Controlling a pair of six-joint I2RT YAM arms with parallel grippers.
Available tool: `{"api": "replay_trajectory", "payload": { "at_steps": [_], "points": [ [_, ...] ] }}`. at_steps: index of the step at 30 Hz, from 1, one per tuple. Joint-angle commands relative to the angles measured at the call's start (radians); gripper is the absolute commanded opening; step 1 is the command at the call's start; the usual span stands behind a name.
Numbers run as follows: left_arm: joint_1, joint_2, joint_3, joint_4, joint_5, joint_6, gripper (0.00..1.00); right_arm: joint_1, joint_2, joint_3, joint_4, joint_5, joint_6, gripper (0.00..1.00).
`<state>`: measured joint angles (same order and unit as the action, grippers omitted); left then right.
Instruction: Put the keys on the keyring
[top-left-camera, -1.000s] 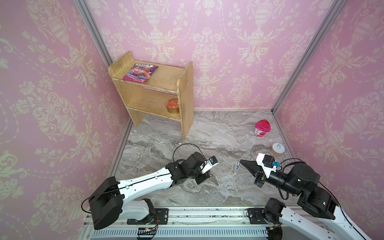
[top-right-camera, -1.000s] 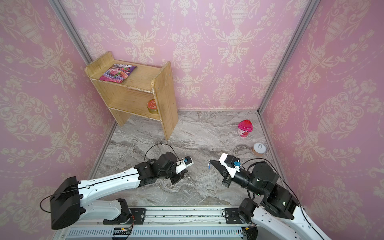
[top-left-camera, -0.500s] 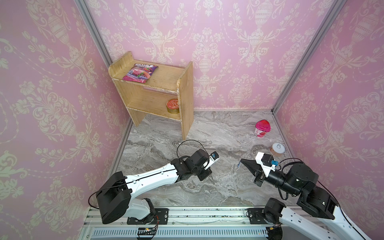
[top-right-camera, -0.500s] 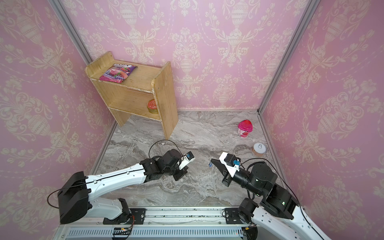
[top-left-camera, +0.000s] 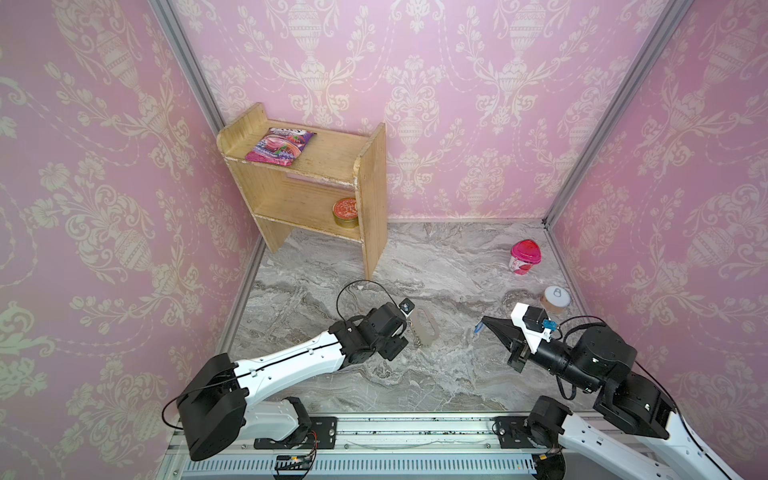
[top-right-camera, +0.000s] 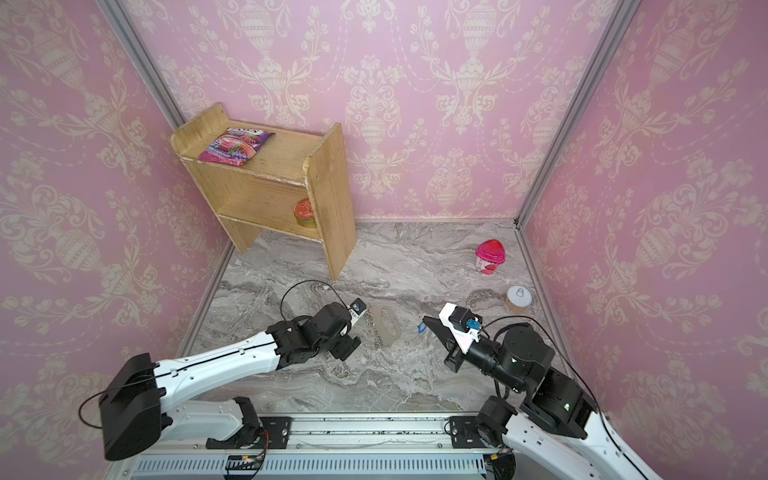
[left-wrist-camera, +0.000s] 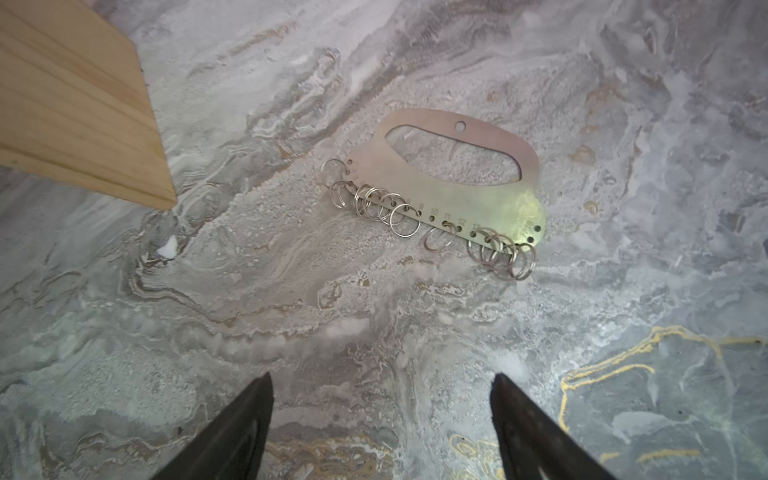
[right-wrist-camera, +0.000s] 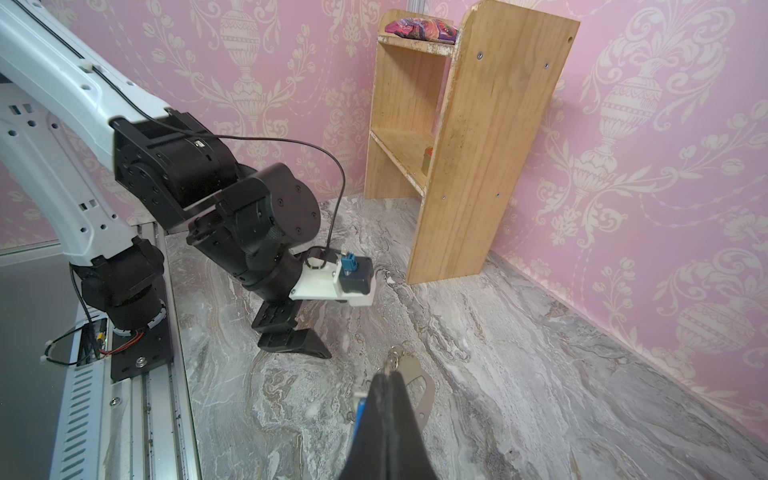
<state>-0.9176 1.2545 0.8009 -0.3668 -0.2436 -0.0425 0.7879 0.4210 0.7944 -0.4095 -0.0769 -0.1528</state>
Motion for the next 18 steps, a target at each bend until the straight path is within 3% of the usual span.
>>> {"api": "replay_trajectory", "payload": {
  "at_steps": [1, 4, 11, 18],
  "points": [
    [0.006, -0.035, -0.024, 0.041, 0.023, -0.040, 0.86, 0.000, -0.003, -0.007, 0.009, 0.018, 0.020, 0.00],
    [0.005, 0.006, -0.039, 0.071, 0.147, -0.073, 0.90, 0.000, -0.008, -0.014, 0.014, 0.024, 0.025, 0.00],
    [0.003, 0.193, 0.025, 0.150, 0.210, -0.105, 0.89, 0.000, -0.004, -0.019, 0.021, 0.038, 0.026, 0.00],
    [-0.023, 0.358, 0.114, 0.187, 0.294, -0.109, 0.73, 0.000, 0.001, -0.016, 0.021, 0.052, 0.022, 0.00]
  ]
}}
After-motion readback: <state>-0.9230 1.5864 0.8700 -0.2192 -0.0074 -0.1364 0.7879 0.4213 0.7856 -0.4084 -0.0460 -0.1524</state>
